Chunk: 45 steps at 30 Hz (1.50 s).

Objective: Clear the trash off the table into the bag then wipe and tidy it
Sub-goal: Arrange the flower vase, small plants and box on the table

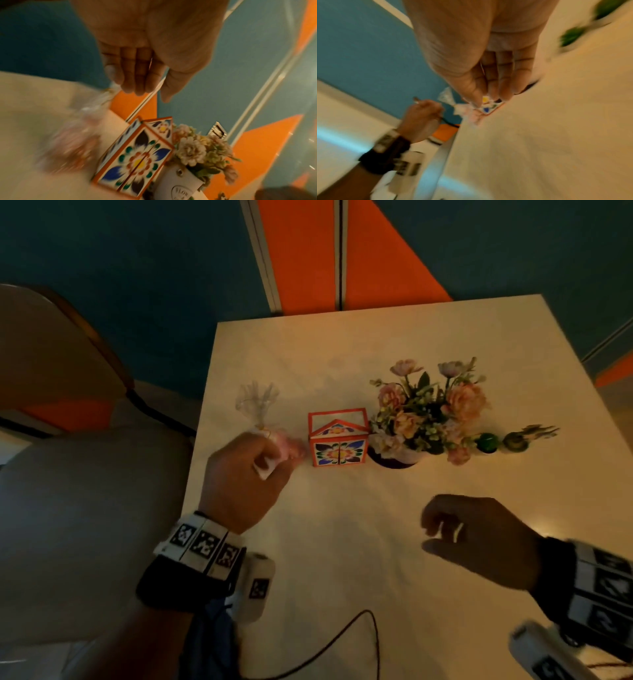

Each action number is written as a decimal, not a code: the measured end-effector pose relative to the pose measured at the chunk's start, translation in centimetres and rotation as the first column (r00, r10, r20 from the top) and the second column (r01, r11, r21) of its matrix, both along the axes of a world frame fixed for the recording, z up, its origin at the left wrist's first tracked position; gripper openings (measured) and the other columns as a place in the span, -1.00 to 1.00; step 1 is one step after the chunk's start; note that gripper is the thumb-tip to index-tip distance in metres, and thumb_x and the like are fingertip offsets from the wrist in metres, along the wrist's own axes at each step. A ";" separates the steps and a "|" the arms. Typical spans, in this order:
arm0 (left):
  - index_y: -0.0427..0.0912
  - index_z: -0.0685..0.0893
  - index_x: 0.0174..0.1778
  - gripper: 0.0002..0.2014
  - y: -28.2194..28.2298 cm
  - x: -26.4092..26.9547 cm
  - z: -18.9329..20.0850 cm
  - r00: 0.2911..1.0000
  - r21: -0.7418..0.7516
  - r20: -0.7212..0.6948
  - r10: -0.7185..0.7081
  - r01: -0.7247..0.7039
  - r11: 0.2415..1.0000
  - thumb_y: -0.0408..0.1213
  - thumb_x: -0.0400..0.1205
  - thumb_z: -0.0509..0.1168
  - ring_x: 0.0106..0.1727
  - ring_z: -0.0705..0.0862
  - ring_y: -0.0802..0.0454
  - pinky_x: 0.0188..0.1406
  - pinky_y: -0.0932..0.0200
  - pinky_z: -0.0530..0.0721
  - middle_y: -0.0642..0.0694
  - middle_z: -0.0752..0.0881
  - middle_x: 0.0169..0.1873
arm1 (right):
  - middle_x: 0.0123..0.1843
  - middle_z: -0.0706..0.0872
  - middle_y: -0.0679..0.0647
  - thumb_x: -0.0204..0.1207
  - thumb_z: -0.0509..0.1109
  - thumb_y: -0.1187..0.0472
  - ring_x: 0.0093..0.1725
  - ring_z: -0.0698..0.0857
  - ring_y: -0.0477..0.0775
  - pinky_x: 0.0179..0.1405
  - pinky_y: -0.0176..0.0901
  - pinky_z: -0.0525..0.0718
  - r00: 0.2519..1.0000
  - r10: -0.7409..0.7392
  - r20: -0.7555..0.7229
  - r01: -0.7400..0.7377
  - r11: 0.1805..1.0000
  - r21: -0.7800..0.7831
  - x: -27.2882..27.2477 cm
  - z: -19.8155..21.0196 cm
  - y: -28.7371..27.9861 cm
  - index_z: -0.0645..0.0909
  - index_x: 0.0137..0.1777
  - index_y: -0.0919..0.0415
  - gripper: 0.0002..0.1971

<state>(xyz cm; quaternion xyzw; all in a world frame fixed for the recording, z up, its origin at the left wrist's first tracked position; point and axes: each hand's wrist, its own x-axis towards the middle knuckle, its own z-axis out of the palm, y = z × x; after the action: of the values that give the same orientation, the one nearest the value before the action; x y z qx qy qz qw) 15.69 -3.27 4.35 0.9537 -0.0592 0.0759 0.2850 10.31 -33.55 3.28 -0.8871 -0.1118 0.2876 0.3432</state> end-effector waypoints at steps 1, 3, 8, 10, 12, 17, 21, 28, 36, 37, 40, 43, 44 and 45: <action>-0.14 0.69 -0.12 -0.77 -0.9 0.5 0.8 0.996 0.002 0.076 -0.042 0.041 0.999 -0.15 0.42 0.52 -0.29 0.60 0.17 -0.29 0.41 0.53 0.03 0.69 -0.22 | -0.14 0.68 -0.10 0.42 0.57 0.15 -0.11 0.66 -0.15 -0.23 -0.36 0.55 0.997 -0.082 -0.010 0.081 0.996 -0.029 -0.1 -1.1 -1.4 0.57 -0.11 -0.09 -0.79; -0.18 0.67 0.13 -0.57 -2.5 2.0 1.4 0.988 0.037 0.118 -0.095 0.091 0.995 -0.18 0.37 0.56 -0.02 0.64 0.12 -0.05 0.31 0.58 -0.05 0.71 0.04 | -0.04 0.66 -0.10 0.41 0.57 0.17 -0.16 0.68 -0.08 -0.22 -0.25 0.57 0.963 -0.269 0.019 0.270 0.962 -0.036 0.5 -2.8 -3.2 0.57 -0.03 -0.01 -0.76; -0.01 0.25 0.60 -0.08 -5.5 5.5 0.2 0.961 0.197 -0.241 -0.135 0.185 0.963 -0.08 0.35 0.56 0.56 0.31 0.09 0.48 0.23 0.23 0.05 0.31 0.58 | 0.24 0.55 -0.07 0.30 0.63 0.13 0.15 0.62 0.10 0.11 0.05 0.62 0.793 -0.608 0.038 0.594 0.785 0.177 3.9 -4.2 -3.2 0.43 0.41 0.10 -0.32; -0.02 0.17 0.63 -0.03 -6.0 6.4 -0.4 0.936 0.237 -0.326 -0.137 0.221 0.946 -0.09 0.36 0.56 0.59 0.26 0.07 0.52 0.22 0.21 0.03 0.23 0.62 | 0.28 0.51 -0.12 0.26 0.66 0.15 0.22 0.55 0.01 0.19 -0.01 0.58 0.776 -0.625 0.077 0.591 0.765 0.254 5.3 -4.2 -2.6 0.33 0.51 0.11 -0.16; -0.05 0.16 0.64 -0.02 -6.3 7.0 -0.9 0.918 0.257 -0.372 -0.139 0.246 0.935 -0.11 0.35 0.57 0.59 0.26 0.04 0.54 0.18 0.22 0.00 0.22 0.62 | 0.32 0.51 -0.12 0.22 0.69 0.22 0.27 0.53 -0.03 0.23 -0.06 0.54 0.765 -0.634 0.108 0.576 0.751 0.323 6.3 -4.6 -2.2 0.27 0.56 0.14 -0.07; -0.01 0.23 0.61 -0.04 -7.4 7.7 -1.9 0.891 0.276 -0.437 -0.124 0.264 0.924 -0.14 0.31 0.59 0.53 0.36 -0.01 0.52 0.08 0.35 -0.04 0.35 0.56 | 0.37 0.45 -0.11 0.14 0.68 0.38 0.37 0.46 -0.09 0.35 -0.05 0.49 0.764 -0.645 0.020 0.551 0.668 0.500 8.1 -6.5 -1.8 0.13 0.60 0.16 0.07; -0.04 0.39 0.53 -0.23 -8.2 8.0 -1.9 0.899 0.281 -0.417 -0.133 0.267 0.922 -0.16 0.39 0.53 0.42 0.50 -0.08 0.40 0.01 0.49 -0.08 0.52 0.45 | 0.35 0.46 -0.08 0.12 0.64 0.56 0.37 0.46 -0.10 0.34 -0.09 0.45 0.794 -0.607 -0.044 0.531 0.655 0.538 9.0 -8.1 -1.9 0.07 0.61 0.18 0.12; -0.01 0.52 0.43 -0.37 -8.3 8.3 -1.9 0.918 0.253 -0.384 -0.103 0.212 0.944 -0.13 0.42 0.51 0.31 0.60 -0.09 0.32 -0.05 0.56 -0.06 0.63 0.33 | 0.34 0.49 -0.13 0.06 0.74 0.36 0.23 0.47 -0.39 0.20 -0.60 0.42 0.790 -0.610 0.065 0.493 0.695 0.524 10.2 -9.6 -1.8 0.14 0.60 0.25 0.14; 0.01 0.57 0.39 -0.38 -8.5 9.0 -1.9 0.923 0.226 -0.374 -0.091 0.186 0.956 -0.08 0.38 0.53 0.26 0.65 -0.08 0.27 0.05 0.60 -0.07 0.69 0.25 | 0.20 0.43 -0.27 0.14 0.67 0.51 0.13 0.41 -0.49 -0.08 -0.91 0.31 0.790 -0.603 0.107 0.444 0.684 0.580 10.3 -9.9 -1.4 0.04 0.57 0.33 0.09; 0.00 0.57 0.38 -0.39 -8.5 9.1 -1.8 0.919 0.226 -0.381 -0.098 0.195 0.954 -0.09 0.38 0.53 0.25 0.65 -0.09 0.27 0.06 0.60 -0.08 0.70 0.25 | 0.21 0.42 -0.27 0.13 0.67 0.50 0.15 0.42 -0.46 -0.02 -0.88 0.33 0.792 -0.602 0.102 0.440 0.680 0.587 10.3 -9.9 -1.2 0.03 0.57 0.32 0.09; -0.01 0.60 0.35 -0.41 -8.6 9.2 -1.6 0.914 0.226 -0.389 -0.113 0.214 0.950 -0.14 0.37 0.54 0.23 0.66 -0.10 0.23 0.06 0.61 -0.08 0.72 0.21 | 0.22 0.45 -0.25 0.12 0.67 0.51 0.06 0.50 -0.65 0.07 -0.78 0.41 0.795 -0.598 0.103 0.413 0.658 0.629 10.3 -10.1 -1.1 0.04 0.56 0.32 0.10; -0.01 0.60 0.34 -0.41 -8.6 9.2 -1.6 0.919 0.240 -0.376 -0.118 0.220 0.945 -0.15 0.36 0.55 0.21 0.67 -0.10 0.22 0.02 0.62 -0.08 0.73 0.19 | 0.28 0.48 -0.04 0.08 0.69 0.39 0.05 0.51 -0.70 0.02 -0.82 0.41 0.804 -0.586 0.106 0.385 0.648 0.657 10.3 -10.0 -0.9 0.06 0.50 0.23 0.08; -0.01 0.60 0.34 -0.40 -8.5 9.2 -1.6 0.922 0.242 -0.371 -0.114 0.214 0.946 -0.13 0.36 0.55 0.21 0.67 -0.09 0.22 0.02 0.62 -0.07 0.73 0.19 | 0.29 0.48 -0.04 0.09 0.68 0.45 0.07 0.53 -0.64 0.05 -0.79 0.43 0.799 -0.593 0.100 0.394 0.642 0.658 10.3 -10.2 -1.0 0.06 0.47 0.19 0.05; -0.01 0.60 0.34 -0.40 -8.5 9.1 -1.7 0.923 0.238 -0.368 -0.112 0.210 0.949 -0.12 0.35 0.55 0.21 0.68 -0.08 0.22 0.03 0.63 -0.07 0.73 0.19 | 0.28 0.47 -0.08 0.11 0.66 0.53 0.09 0.54 -0.59 0.07 -0.74 0.46 0.796 -0.599 0.094 0.402 0.638 0.657 10.4 -10.3 -1.0 0.06 0.44 0.17 0.03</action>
<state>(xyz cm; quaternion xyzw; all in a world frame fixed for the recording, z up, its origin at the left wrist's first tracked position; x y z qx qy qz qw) 24.80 -11.77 2.67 0.9737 -0.0962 -0.1276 0.1624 20.70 -34.56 -7.00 -0.7567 0.0042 -0.0119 0.6537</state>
